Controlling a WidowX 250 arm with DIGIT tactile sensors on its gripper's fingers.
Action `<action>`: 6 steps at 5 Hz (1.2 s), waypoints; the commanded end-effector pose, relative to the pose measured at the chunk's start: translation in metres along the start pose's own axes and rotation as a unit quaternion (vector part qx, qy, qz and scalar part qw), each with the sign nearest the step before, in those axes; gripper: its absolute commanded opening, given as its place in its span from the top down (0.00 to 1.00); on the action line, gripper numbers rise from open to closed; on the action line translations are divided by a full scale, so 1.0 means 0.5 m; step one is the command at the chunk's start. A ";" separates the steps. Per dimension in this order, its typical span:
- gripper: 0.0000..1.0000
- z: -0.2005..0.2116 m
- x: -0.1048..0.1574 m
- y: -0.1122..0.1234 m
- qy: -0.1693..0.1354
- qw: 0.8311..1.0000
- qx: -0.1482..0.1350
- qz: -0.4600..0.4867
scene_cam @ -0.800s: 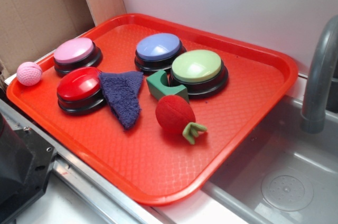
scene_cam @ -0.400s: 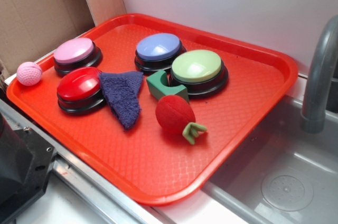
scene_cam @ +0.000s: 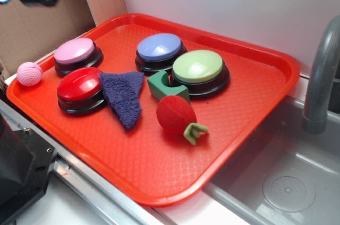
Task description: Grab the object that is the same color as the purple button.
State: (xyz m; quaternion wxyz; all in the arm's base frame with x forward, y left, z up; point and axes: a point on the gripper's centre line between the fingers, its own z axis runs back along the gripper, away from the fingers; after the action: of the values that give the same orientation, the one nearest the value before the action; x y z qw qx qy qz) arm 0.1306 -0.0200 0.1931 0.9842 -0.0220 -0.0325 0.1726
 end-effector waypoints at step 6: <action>0.00 -0.328 0.099 -0.023 0.000 0.939 -0.010 0.344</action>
State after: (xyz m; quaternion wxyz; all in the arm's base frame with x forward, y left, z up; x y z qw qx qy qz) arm 0.1843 -0.0191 0.0256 0.8604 -0.0306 -0.0075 0.5087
